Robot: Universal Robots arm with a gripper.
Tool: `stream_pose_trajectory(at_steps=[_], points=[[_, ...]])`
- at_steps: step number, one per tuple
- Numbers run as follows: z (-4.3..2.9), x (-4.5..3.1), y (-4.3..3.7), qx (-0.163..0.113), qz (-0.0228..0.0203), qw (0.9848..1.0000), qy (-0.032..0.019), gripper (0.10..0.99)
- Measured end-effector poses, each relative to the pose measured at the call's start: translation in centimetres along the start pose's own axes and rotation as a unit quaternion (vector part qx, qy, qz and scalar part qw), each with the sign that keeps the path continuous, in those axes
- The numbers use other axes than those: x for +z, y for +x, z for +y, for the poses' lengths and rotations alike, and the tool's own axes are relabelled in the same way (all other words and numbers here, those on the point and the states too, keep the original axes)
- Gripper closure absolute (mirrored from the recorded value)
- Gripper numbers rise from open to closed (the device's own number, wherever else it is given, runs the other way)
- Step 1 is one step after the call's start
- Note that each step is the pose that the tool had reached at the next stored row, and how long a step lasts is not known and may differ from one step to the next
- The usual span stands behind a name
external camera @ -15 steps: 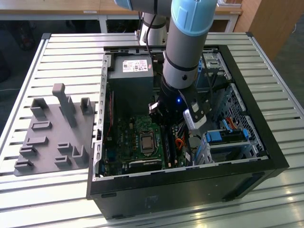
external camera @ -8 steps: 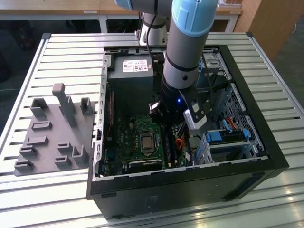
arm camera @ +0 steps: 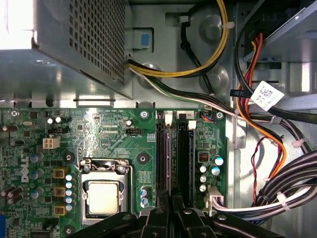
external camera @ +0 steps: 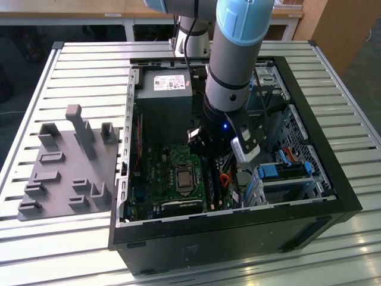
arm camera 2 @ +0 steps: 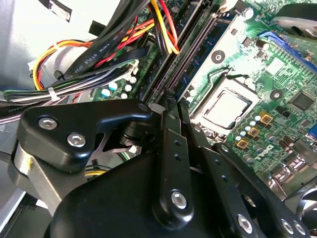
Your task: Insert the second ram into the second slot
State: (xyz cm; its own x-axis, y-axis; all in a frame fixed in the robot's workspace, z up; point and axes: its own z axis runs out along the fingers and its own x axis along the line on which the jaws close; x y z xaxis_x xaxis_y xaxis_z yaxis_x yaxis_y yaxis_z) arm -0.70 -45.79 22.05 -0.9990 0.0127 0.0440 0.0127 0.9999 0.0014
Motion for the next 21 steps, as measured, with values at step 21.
stream_pose_trajectory(at_steps=[21], points=[[0.00,0.59,-0.03,0.001,0.0001,1.0000,-0.0001,0.949]])
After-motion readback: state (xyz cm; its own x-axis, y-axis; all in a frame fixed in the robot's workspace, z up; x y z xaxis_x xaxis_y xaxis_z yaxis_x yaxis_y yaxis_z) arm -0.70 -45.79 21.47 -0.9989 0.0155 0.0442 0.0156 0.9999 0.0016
